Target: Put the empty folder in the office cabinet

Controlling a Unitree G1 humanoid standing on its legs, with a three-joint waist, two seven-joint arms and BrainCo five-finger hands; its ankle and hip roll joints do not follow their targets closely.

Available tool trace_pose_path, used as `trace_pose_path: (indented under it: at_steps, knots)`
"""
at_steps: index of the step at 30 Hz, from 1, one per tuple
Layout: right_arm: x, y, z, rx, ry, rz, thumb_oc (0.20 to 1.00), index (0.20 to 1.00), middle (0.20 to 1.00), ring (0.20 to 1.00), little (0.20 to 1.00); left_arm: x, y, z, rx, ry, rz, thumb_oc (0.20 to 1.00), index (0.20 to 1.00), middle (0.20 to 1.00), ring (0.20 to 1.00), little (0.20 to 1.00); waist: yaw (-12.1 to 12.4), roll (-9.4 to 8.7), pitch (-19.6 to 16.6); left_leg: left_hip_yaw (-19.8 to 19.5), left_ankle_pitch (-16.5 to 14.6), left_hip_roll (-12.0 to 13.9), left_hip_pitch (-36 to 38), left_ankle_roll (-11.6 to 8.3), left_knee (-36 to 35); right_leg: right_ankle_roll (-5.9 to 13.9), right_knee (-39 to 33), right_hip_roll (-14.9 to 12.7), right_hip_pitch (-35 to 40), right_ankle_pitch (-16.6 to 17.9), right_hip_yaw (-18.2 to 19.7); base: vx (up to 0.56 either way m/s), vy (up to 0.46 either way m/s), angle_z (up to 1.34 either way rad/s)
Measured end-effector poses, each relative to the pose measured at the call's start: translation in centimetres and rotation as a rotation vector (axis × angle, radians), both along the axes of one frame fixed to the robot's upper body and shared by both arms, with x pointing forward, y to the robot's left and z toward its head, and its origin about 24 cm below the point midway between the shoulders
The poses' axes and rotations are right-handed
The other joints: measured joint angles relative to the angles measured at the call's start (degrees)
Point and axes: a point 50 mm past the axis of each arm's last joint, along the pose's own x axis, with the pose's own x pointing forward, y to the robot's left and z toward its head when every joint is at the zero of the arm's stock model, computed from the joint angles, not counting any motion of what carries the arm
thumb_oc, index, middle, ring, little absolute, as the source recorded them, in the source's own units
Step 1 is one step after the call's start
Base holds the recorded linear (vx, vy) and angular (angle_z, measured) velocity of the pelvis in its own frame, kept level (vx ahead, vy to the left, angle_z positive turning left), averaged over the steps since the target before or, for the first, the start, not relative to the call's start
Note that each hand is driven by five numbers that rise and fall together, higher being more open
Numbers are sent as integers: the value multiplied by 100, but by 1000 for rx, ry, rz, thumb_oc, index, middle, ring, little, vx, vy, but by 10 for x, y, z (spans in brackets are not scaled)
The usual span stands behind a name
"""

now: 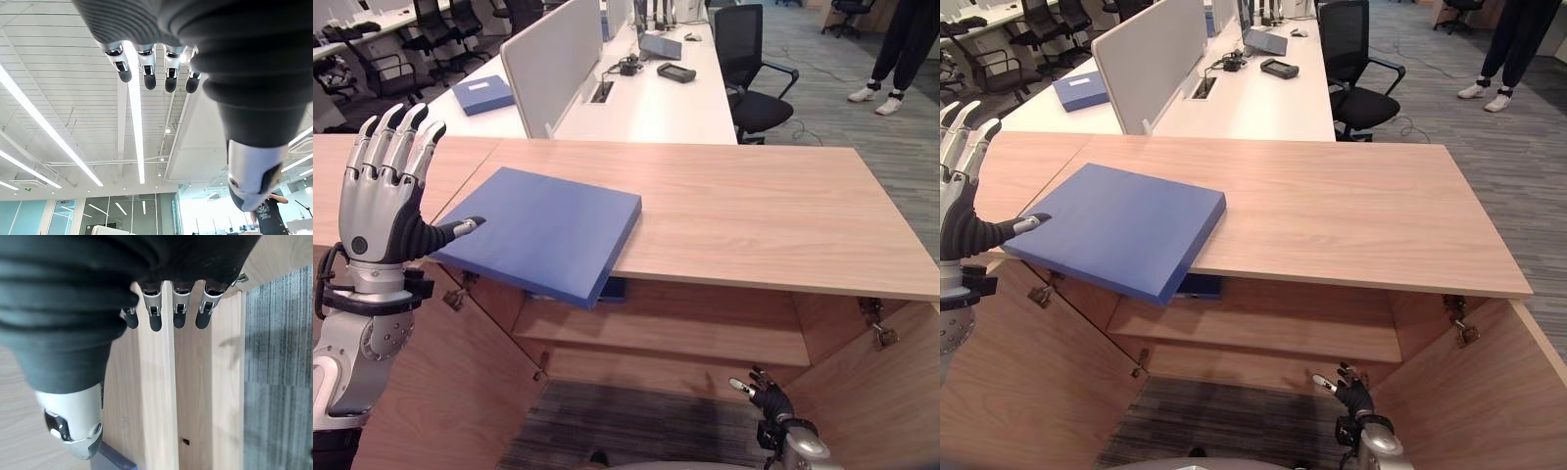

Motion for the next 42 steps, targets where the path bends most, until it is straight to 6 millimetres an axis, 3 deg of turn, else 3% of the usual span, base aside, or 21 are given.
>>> trace_pose_path:
  at_steps: [10,18,28,42]
  knots:
    - [0,0,0,-1,1,0,1000,1000,1000,1000,1000,-4,5,-6,-33,22,14,1000,1000,1000,1000,1000,19,30,-54,-18,0,1,-29,0,0,-31,1,3,-12,19,-21,0,0,0]
    - [-9,-3,-6,-20,47,0,1000,1000,1000,1000,1000,-17,12,-36,-55,209,30,1000,1000,1000,1000,1000,83,48,-156,-72,0,2,-88,0,0,-8,1,3,-31,-4,-85,-1,0,3]
    - [-11,-4,-9,-21,68,-5,1000,1000,1000,1000,1000,-20,11,-52,-213,256,14,1000,1000,1000,1000,1000,191,75,-154,-104,0,2,-106,1,0,-14,1,4,-28,-10,-117,-5,2,2]
    - [-11,-4,-9,-25,67,-6,1000,1000,1000,1000,1000,-19,8,-58,-187,335,-2,1000,1000,1000,1000,1000,167,98,-3,-137,0,2,-115,1,0,-21,0,5,-31,-18,-132,0,0,0]
